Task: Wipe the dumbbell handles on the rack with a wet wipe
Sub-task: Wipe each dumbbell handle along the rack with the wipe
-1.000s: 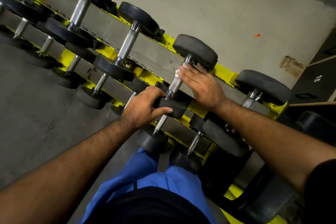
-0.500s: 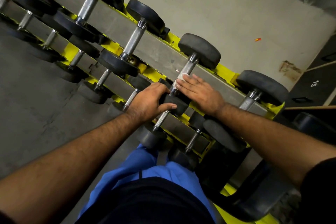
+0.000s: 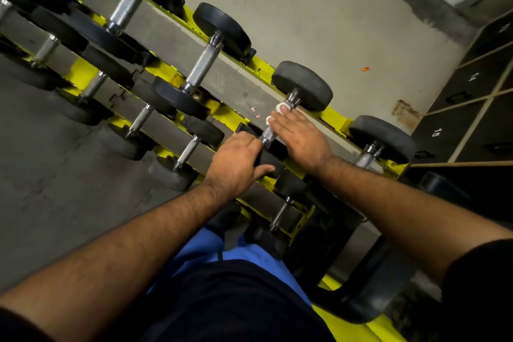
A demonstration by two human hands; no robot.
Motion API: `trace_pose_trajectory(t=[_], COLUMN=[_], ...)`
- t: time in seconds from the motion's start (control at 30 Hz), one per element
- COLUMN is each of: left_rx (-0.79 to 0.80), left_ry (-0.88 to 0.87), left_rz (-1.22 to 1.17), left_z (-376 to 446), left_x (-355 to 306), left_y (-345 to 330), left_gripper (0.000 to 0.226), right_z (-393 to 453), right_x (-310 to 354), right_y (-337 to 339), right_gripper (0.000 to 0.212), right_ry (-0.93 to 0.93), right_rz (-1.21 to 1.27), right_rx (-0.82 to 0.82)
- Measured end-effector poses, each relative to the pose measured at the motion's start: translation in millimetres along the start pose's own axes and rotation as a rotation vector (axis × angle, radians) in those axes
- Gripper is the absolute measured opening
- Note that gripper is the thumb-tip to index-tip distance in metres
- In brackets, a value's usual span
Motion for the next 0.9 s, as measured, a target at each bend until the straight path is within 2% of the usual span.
trace_pose_trajectory(t=[0.03,0.1,0.2,0.33,0.43,0.5,0.63,0.77,0.9], left_rx=[0.012,0.059,0.122,0.217,0.248,0.240,0.253,0.238,0.223], left_ry=[-0.014,-0.050,-0.075,0.003,0.010,-0.004,-0.007,0.014,0.017], left_rz=[0.013,-0.008,-0.199,-0.336,-0.411,-0.423,-0.404,-0.399,-0.386], left_z=[0,1,8,19,22,22,24,21,21], left_x=[-1,2,20,49,51,49,49,49,47], left_y=[-1,-2,6,5,1,-1,-7,-8,-8], left_gripper=[0.052,0.052,0.048,0.049,0.047,0.048,0.052,0.054,0.059], right_z=[0,5,13,33,33,31,51,37,43], right_x=[-1,-13,-12,-9,-4,5,0,4,-1], right_y=[2,12,10,11,3,-1,8,1,8], right_gripper=[0.052,0.054,0.055,0.040,0.039,0.040,0.030,0.035,0.036], right_ry=[0.026,-0.054,-0.152,-0.098,-0.101,-0.050,-0.151,-0.029,-0.155], right_rz=[-0.012,-0.027,-0.077,-0.140,-0.183,-0.184,-0.161,-0.086,-0.176], right_rx=[0.028,0.048,0.081,0.143,0.198,0.229,0.233,0.300,0.227])
Point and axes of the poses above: each hand's wrist, its own z-axis towards the middle knuckle, its own y-axis out of the back of the hand, x = y × z, the point moved 9 cm from there along z, towards the middle knuckle, and after that the axes turned 11 degrees about z, right-handed, at the moved point
